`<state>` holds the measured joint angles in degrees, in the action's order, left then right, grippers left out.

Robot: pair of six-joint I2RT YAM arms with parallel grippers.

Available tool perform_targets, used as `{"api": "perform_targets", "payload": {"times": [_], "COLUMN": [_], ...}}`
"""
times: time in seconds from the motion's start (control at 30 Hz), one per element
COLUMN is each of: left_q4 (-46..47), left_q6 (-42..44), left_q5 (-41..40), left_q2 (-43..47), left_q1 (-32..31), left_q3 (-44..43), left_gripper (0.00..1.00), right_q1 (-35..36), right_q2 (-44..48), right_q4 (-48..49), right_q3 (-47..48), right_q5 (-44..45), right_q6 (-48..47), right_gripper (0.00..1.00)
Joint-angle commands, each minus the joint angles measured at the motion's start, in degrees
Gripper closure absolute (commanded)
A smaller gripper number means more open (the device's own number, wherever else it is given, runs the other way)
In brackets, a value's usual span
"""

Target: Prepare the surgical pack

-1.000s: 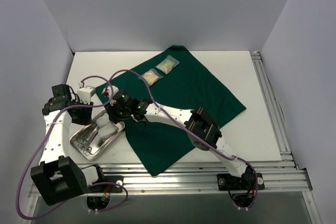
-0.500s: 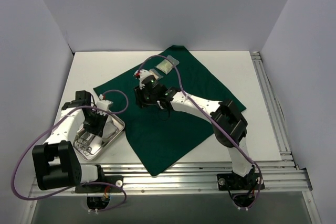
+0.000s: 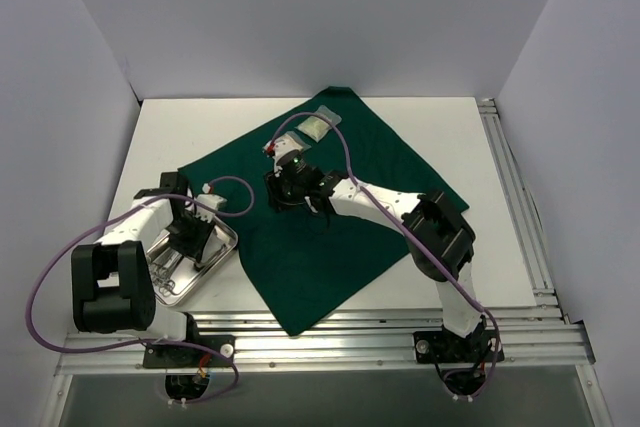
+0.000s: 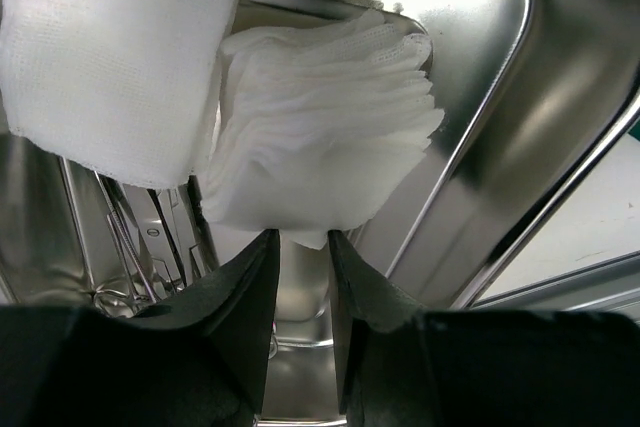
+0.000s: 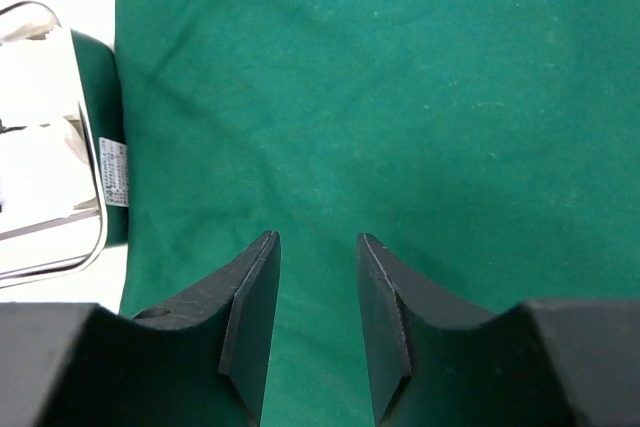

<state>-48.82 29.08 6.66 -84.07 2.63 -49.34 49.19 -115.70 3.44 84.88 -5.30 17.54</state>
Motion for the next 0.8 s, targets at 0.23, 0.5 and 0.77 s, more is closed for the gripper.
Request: {"api": "perform_targets", "payload": {"times": [0.23, 0.5, 0.77], "left_q4": [0.04, -3.90, -13.84], "left_q6": [1.51, 2.73, 4.32], "left_q5": [3.54, 4.77, 4.68], "left_q2": [0.93, 4.26, 12.25], "left_q1": [-1.23, -1.14, -1.05], "left_q3": [-3.57, -5.24, -14.28], "left_gripper": [0.64, 0.59, 0.41], "right_q1": [-1.64, -3.22, -8.05], "right_q2": [4.34, 7.76, 14.53], "right_q4": [0.86, 1.39, 2.53], "right_q3": [-1.30, -3.49, -8.59], "right_q5": [1.08, 1.35, 1.26], "right_q6": [0.04, 0.13, -0.14], "right_gripper": [0.67, 0.68, 0.67]}}
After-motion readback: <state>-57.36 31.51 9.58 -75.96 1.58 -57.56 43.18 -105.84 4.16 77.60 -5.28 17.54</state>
